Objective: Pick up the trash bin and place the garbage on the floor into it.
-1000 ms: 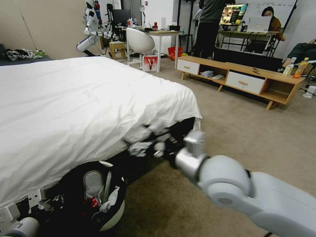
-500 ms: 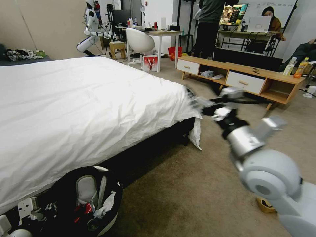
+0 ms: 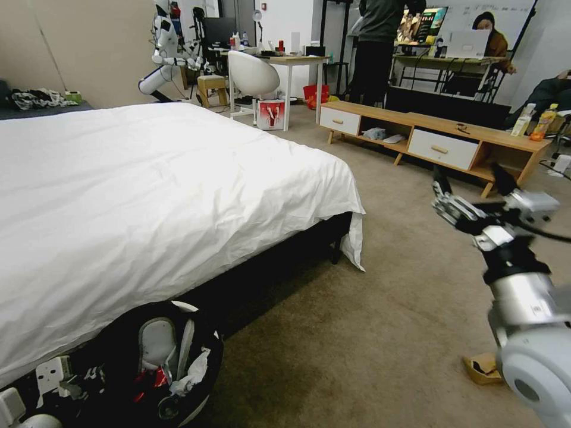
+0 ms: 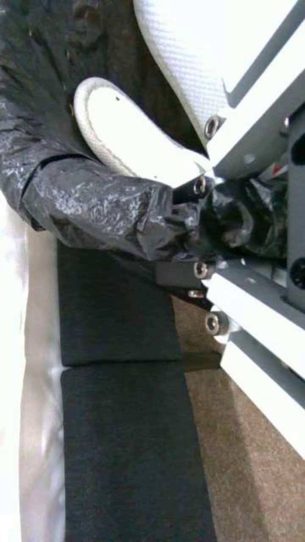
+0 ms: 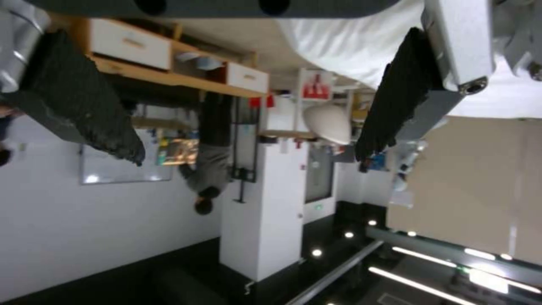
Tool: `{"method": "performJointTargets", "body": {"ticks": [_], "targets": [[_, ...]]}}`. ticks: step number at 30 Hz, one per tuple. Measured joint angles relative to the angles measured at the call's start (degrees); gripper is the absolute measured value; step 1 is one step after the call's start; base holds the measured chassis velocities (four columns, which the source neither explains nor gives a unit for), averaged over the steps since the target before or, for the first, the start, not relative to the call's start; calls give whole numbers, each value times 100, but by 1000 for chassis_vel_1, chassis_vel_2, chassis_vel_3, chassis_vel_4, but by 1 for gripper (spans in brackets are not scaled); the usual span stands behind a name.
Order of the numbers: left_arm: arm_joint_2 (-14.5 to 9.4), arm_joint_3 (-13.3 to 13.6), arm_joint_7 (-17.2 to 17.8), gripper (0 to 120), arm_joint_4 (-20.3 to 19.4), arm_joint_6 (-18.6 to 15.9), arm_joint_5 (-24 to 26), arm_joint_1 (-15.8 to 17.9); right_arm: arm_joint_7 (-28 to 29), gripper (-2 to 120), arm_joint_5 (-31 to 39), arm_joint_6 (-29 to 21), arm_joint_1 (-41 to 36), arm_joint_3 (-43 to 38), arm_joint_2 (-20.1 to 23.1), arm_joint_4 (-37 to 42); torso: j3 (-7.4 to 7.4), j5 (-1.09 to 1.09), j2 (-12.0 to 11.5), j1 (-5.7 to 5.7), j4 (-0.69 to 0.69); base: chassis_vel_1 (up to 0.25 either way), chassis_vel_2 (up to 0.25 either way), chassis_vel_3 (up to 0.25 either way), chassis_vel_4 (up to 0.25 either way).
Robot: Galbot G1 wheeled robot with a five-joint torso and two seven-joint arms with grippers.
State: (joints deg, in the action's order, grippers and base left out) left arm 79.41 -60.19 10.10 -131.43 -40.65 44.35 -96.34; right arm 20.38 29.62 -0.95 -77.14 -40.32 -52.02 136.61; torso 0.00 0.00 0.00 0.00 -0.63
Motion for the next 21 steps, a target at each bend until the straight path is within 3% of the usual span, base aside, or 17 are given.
{"method": "performJointTargets", "body": {"ticks": [12, 21], "targets": [[156, 70, -216, 1, 3, 58, -306, 23, -277, 96, -991, 310, -783, -49, -931, 121, 0, 0, 0, 0, 0, 0, 0, 0, 0], [234, 85, -355, 1, -2, 84, -510, 35, -325, 98, -1553, 455, -1158, 308, -1282, 66, 0, -1, 0, 0, 0, 0, 0, 0, 0]]}}
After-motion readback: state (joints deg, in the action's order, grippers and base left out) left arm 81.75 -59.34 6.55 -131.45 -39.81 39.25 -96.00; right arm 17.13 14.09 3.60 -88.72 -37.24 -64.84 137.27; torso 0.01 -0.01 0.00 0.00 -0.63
